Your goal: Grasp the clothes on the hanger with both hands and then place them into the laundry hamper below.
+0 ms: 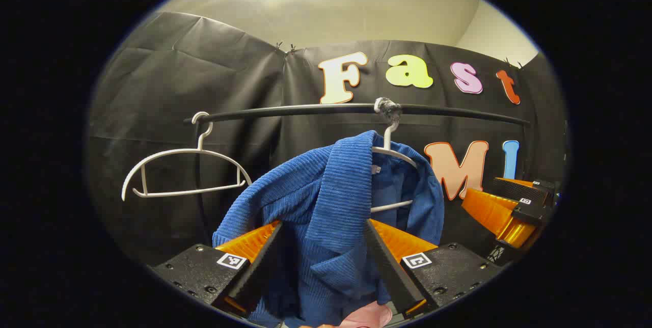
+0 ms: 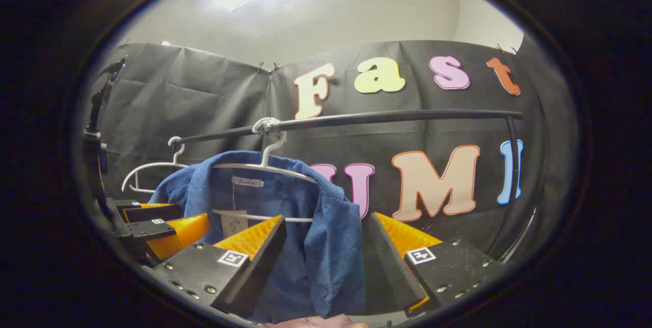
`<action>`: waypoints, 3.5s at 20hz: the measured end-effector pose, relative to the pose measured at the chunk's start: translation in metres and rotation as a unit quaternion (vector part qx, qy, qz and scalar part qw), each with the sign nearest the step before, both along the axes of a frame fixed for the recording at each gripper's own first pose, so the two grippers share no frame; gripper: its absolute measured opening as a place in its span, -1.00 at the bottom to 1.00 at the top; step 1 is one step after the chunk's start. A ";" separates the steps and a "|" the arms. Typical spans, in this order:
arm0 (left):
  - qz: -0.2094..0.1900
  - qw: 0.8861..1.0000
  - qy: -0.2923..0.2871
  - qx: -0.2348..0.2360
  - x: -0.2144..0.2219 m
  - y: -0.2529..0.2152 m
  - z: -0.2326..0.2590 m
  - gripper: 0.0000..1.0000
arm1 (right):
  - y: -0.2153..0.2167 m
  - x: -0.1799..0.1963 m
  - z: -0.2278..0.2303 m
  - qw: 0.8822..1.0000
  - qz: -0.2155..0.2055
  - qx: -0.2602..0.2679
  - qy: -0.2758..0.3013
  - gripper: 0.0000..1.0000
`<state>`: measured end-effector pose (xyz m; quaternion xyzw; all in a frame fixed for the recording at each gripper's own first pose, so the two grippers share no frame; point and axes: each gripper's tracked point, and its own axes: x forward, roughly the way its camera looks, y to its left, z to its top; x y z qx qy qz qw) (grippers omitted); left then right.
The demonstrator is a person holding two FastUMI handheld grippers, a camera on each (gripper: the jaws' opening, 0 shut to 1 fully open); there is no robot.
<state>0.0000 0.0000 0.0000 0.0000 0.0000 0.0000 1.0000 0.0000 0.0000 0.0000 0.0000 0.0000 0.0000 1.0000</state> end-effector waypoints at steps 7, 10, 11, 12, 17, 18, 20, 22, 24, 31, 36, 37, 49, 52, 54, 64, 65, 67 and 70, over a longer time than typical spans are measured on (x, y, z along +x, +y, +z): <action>-0.025 0.999 -0.028 0.020 -0.017 -0.025 0.023 0.84 | 0.001 -0.011 0.001 1.000 0.001 -0.008 0.004 0.95; -0.025 0.999 -0.033 0.029 -0.020 -0.026 0.026 0.84 | 0.000 -0.015 0.005 1.000 0.001 -0.008 0.000 0.95; -0.021 0.999 -0.033 0.031 -0.021 -0.025 0.027 0.84 | 0.001 -0.016 0.006 1.000 0.001 -0.007 0.000 0.94; -0.017 0.999 -0.032 0.032 -0.022 -0.024 0.027 0.84 | 0.001 -0.016 0.006 1.000 0.001 -0.008 0.001 0.95; -0.004 0.999 -0.028 0.038 -0.023 -0.024 0.025 0.90 | -0.003 -0.017 0.005 1.000 0.003 -0.014 0.002 0.95; -0.003 0.999 -0.030 0.041 -0.025 -0.025 0.026 0.86 | -0.002 -0.016 0.005 1.000 0.005 -0.015 0.002 0.95; 0.001 0.998 -0.034 0.048 -0.025 -0.025 0.027 0.86 | 0.000 -0.015 0.003 1.000 0.011 -0.016 0.003 0.95; 0.008 0.998 -0.036 0.054 -0.024 -0.023 0.028 0.86 | 0.003 -0.013 0.001 1.000 0.016 -0.017 0.004 0.95; 0.011 0.998 -0.037 0.057 -0.023 -0.024 0.028 0.86 | 0.004 -0.013 0.001 1.000 0.021 -0.017 0.004 0.92; 0.023 0.997 -0.026 0.062 -0.018 -0.024 0.019 0.86 | 0.002 -0.009 -0.004 0.999 0.028 -0.022 0.008 0.93; 0.034 0.997 0.002 0.068 -0.007 -0.029 -0.011 0.87 | -0.002 -0.004 -0.011 0.999 0.032 -0.026 0.016 0.93; 0.036 0.997 0.009 0.069 -0.004 -0.032 -0.019 0.87 | -0.003 -0.004 -0.012 0.999 0.033 -0.028 0.017 0.93; 0.104 0.991 0.049 0.066 0.029 -0.014 -0.070 0.48 | -0.017 0.025 -0.030 0.996 0.070 -0.038 0.034 0.95; 0.101 0.992 0.049 0.059 0.031 -0.009 -0.070 -0.03 | -0.015 0.037 -0.039 0.995 0.082 -0.044 0.036 0.96; 0.100 0.992 0.050 0.061 0.030 -0.006 -0.069 -0.40 | -0.014 0.045 -0.044 0.995 0.085 -0.046 0.039 0.96; 0.045 0.996 0.064 0.049 0.005 -0.016 -0.049 -0.96 | -0.009 0.097 -0.082 0.994 0.074 -0.048 0.068 0.96; 0.040 0.996 0.061 0.047 0.001 -0.017 -0.044 -0.92 | -0.007 0.100 -0.088 0.994 0.072 -0.047 0.072 0.96; 0.032 0.997 0.059 0.049 -0.005 -0.017 -0.038 -1.00 | -0.010 0.105 -0.097 0.994 0.057 -0.056 0.079 0.95; 0.027 0.996 0.059 0.061 -0.014 -0.014 -0.034 -0.96 | -0.005 0.112 -0.110 0.992 0.056 -0.063 0.093 0.94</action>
